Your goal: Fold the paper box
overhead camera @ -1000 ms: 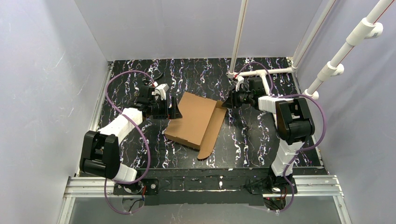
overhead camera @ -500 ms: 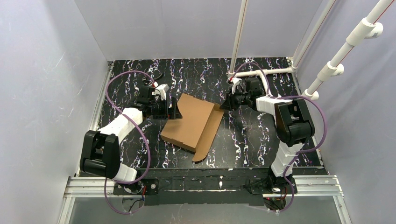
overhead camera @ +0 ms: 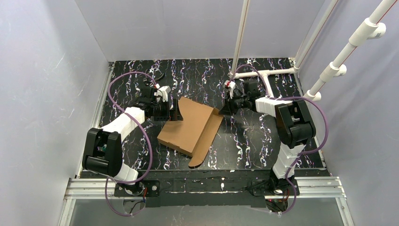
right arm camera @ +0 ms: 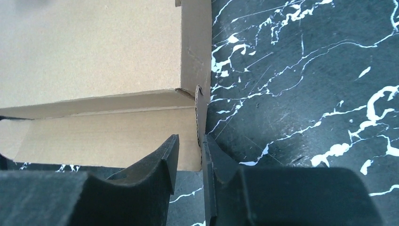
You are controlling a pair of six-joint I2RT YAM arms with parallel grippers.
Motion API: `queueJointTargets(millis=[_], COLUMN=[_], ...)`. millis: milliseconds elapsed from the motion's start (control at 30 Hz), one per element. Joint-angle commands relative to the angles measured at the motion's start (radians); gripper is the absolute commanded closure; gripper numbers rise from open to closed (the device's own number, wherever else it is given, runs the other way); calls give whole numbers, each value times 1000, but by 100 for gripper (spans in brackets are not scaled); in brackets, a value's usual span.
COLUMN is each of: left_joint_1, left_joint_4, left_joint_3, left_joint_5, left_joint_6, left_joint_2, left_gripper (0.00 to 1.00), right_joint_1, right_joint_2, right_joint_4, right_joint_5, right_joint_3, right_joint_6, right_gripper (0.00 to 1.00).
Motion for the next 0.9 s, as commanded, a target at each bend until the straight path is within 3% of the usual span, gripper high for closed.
queueJointTargets(millis=[0,367,667,867], left_joint_1=[-5,-4,-5,-4], left_joint_4=[-30,-30,-37,-58], left_joint_3=[35,35,38,51], left_joint_5=[-10,-8,-14,-39], left_joint_6=[19,21,22,14], left_joint_2=[-7,-9,-6,5], left_gripper=[5,5,5,5], right_joint_1=[23,52,52,52], right_joint_2=[3,71,69,62], right_joint_4=[-171,-346,-410,-428], right_joint_5=[-25,8,43,80], right_joint_3=[98,193,193,186], right_joint_6=[-177,-347,-413,-461], right_gripper=[65,55,64,76])
